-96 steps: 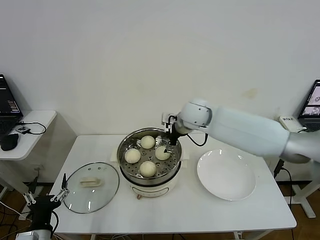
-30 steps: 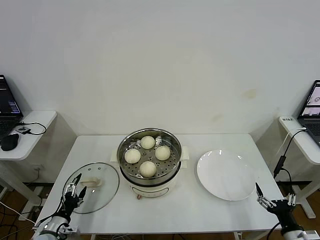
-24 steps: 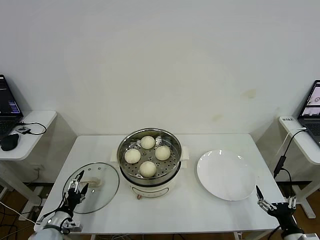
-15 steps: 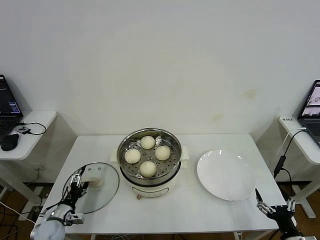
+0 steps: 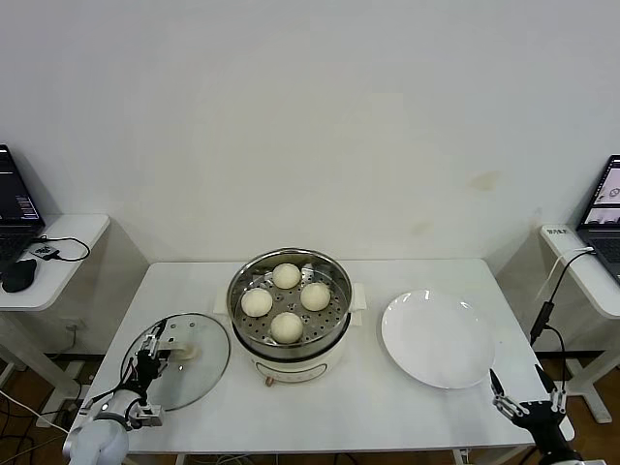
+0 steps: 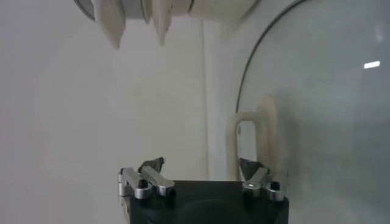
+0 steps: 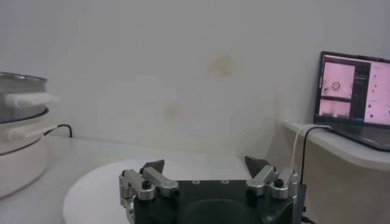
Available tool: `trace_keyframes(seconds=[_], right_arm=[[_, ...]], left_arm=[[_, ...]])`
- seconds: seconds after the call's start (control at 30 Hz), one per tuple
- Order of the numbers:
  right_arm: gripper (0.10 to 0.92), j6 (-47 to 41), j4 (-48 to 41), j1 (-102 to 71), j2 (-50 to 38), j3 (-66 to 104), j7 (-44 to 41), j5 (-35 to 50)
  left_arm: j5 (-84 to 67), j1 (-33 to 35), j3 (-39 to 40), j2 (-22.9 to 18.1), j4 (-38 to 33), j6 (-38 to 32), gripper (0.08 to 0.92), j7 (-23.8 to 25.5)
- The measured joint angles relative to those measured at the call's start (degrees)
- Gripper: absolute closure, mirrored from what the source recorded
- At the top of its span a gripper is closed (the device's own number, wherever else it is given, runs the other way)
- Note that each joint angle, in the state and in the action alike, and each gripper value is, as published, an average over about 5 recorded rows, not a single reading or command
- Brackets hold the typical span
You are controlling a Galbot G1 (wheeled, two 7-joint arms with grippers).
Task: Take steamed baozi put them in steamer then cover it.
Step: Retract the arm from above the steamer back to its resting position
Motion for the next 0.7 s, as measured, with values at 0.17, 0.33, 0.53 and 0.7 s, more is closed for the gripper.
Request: trace_keyframes(seconds=[0.17, 0.33, 0.53, 0.7], right_arm=[[0.202, 0.0, 0.0, 0.0, 0.0, -0.2, -0.1, 0.0], [0.203, 0.0, -0.1, 0.1, -0.1, -0.3, -0.1, 0.0], [0.202, 0.1, -0.3, 0.1, -0.1, -0.7, -0.2, -0.2], [0.203, 0.1, -0.4, 0.2, -0.1, -0.9, -0.2, -0.4]], left_arm=[[-0.2, -0.1, 0.1, 0.0, 0.5, -0.1, 0.459, 0.3], [-0.4, -0.4, 0.1, -0.1, 1.2, -0.4, 0.606, 0.3], [-1.2, -0.8, 0.1, -0.6, 2.2, -0.7, 0.779, -0.6], [-2.1, -0.4, -0.3, -1.0, 2.1, -0.9, 0.856, -2.1]])
